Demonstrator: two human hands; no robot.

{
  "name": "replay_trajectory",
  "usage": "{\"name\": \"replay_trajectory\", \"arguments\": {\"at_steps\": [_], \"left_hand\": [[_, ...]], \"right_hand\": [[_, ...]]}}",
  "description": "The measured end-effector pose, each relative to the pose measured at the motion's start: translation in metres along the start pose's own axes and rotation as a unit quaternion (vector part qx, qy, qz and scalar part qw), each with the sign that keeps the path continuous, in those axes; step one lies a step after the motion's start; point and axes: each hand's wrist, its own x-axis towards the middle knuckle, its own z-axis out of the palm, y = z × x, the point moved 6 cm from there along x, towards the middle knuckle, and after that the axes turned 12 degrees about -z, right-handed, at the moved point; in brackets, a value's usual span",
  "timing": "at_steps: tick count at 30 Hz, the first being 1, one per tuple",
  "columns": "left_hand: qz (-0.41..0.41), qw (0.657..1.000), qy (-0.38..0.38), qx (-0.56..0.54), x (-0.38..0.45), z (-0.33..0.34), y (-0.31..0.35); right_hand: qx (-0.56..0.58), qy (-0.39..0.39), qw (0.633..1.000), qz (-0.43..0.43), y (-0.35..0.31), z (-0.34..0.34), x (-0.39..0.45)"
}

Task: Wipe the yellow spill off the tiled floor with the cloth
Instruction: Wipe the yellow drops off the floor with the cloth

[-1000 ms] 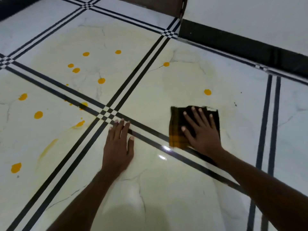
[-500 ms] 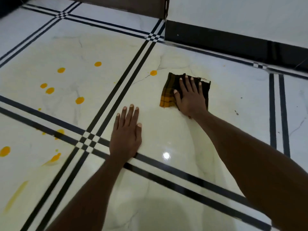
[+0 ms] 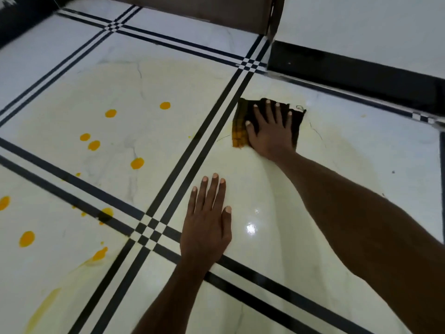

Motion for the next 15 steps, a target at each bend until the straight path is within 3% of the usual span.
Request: {"name": "replay_trajectory", "arguments": {"at_steps": [2,5,8,10,13,15], "left_hand": [[0.01,1.0,0.0,0.0,0.0,0.002,0.006],[-0.002,1.0,-0.001,-0.009,0.001,0.001,0.002],[-0.008,1.0,-0.004,-0.01,-0.001,-0.001,0.002],[-0.002,1.0,-0.002,-0.016,-0.001,-0.001,0.002],[0.001,1.0,0.002,-0.018,-0.001,-0.002,0.004],[-0.002,1.0,0.004,-0.012,0.0,-0.003,0.004]], "right_hand": [[-0.012,-0.01,0.995,-0.099,-0.041,0.005,0.007],[-0.035,-0.031,0.946,-0.32,-0.106,0.024,-0.018],[-0.035,-0.045,0.919,-0.39,-0.084,0.022,-0.049],[-0.044,-0.026,0.942,-0.333,-0.034,0.01,-0.053],[-0.008,0.01,0.996,-0.085,0.041,-0.007,-0.061],[-0.012,0.024,1.0,-0.003,0.028,-0.004,-0.085]]}}
